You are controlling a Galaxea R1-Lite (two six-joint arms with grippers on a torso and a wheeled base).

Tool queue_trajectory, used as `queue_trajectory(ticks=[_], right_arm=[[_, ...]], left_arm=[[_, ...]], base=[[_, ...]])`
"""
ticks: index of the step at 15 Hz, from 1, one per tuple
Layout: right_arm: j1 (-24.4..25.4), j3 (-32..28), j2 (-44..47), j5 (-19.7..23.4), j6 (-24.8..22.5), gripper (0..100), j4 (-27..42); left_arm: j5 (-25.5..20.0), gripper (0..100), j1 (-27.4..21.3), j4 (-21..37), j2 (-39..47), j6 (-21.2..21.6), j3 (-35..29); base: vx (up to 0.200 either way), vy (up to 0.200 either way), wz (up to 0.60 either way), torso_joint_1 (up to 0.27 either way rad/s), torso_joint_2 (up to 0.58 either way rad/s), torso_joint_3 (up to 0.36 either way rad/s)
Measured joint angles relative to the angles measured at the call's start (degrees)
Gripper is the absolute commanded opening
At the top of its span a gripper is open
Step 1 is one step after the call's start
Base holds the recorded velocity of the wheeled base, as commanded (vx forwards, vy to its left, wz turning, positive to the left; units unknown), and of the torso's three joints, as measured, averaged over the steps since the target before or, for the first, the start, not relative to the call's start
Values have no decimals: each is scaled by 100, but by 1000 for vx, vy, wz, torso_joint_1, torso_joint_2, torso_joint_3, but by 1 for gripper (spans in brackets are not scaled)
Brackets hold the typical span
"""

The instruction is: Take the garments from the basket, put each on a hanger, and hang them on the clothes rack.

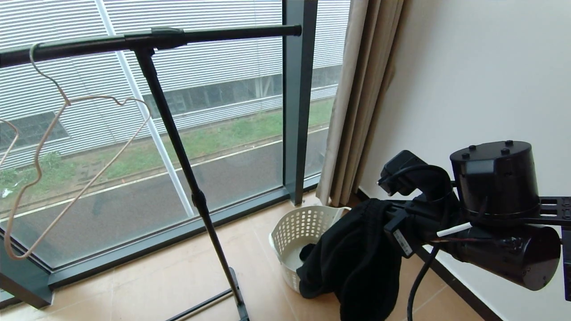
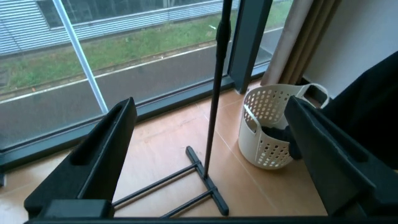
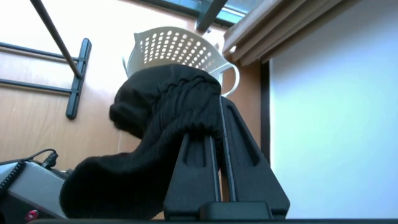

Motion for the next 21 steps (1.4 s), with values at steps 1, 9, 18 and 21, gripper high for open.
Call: queue_trajectory(ticks=[1, 9, 18, 21], right_arm=[[0, 1, -5, -7, 0, 0, 2], [-6, 50, 11, -2, -5, 0, 2], [-9, 94, 11, -9, -9, 0, 0], [-6, 119, 11, -9, -9, 0, 2]], left_arm=[[0, 100, 0, 0, 0, 0, 0], [0, 100, 0, -1, 0, 0, 0], [0, 100, 2, 11, 0, 28, 7], [-2, 100, 2, 11, 0, 28, 2]], base=[[0, 0, 0, 237, -564, -134], [0, 0, 0, 239, -550, -121], [0, 0, 0, 173, -371, -182], [0, 0, 0, 163, -346, -317]])
